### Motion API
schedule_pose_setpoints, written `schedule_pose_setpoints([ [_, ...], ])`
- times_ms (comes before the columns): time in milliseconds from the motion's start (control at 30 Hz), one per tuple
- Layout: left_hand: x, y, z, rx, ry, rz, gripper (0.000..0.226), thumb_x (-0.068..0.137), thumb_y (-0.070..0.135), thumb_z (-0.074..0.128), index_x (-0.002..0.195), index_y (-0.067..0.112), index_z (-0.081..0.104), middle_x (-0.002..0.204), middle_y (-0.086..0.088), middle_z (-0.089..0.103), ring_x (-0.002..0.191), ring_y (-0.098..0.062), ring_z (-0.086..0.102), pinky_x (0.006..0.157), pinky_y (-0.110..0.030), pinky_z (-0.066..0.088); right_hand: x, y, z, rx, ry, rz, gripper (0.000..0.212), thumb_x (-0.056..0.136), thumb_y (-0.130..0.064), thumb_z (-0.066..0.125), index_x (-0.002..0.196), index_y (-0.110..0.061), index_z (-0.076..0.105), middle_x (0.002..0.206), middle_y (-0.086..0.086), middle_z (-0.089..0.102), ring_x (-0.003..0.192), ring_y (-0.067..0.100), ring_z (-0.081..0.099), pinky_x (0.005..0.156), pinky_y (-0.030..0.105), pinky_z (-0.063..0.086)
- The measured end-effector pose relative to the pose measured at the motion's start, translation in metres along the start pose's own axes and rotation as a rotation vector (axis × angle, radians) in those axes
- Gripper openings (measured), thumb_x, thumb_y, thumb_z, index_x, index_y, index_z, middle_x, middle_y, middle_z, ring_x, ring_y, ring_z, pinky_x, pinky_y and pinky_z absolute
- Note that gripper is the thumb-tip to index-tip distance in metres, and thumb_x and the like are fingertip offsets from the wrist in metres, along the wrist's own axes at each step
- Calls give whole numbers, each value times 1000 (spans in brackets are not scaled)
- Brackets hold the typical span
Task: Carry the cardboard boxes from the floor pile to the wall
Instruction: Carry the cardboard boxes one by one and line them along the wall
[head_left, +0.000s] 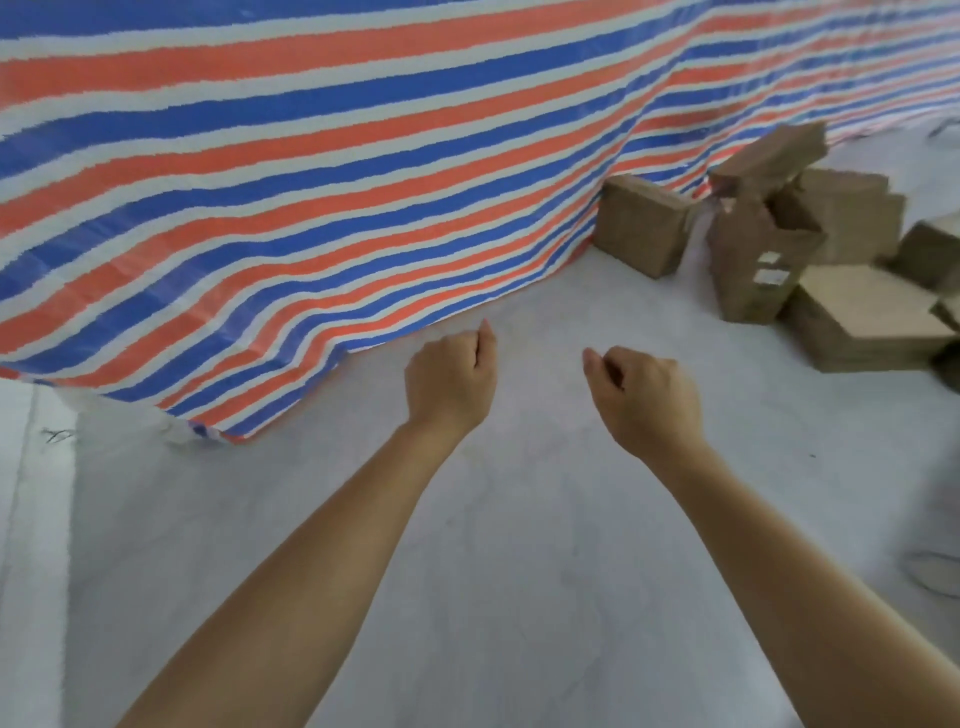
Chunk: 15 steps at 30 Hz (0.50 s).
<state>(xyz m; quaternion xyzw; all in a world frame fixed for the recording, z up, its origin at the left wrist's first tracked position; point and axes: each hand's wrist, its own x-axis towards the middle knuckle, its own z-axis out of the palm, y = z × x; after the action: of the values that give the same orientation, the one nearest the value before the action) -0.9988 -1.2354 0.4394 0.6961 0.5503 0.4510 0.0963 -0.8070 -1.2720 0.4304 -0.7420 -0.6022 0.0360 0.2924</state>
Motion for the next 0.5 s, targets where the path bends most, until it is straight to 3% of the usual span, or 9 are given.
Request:
schedule_pose_setpoints([
  [167,73,39,144,-78,-188,120,38,103,32,51,76,10,66,72,-6,65,69,-18,65,67,-45,60,80,118,-5,-34,154,170,54,101,-43,46,57,-13,38,51,3,46,54,30,49,52,33,29],
  [333,141,72,258,-61,-341,98,49,104,36,45,59,20,53,55,3,52,52,-12,55,59,-42,56,176,206,-1,-41,179,228,55,101,-41,48,56,-12,38,48,2,42,50,28,46,48,32,25],
  [500,221,100,327,-123,-262,149,39,102,30,52,73,7,64,66,-6,62,62,-19,61,63,-39,57,280,249,-7,-52,177,237,53,101,-42,46,59,-11,43,51,4,47,50,26,47,47,31,29],
])
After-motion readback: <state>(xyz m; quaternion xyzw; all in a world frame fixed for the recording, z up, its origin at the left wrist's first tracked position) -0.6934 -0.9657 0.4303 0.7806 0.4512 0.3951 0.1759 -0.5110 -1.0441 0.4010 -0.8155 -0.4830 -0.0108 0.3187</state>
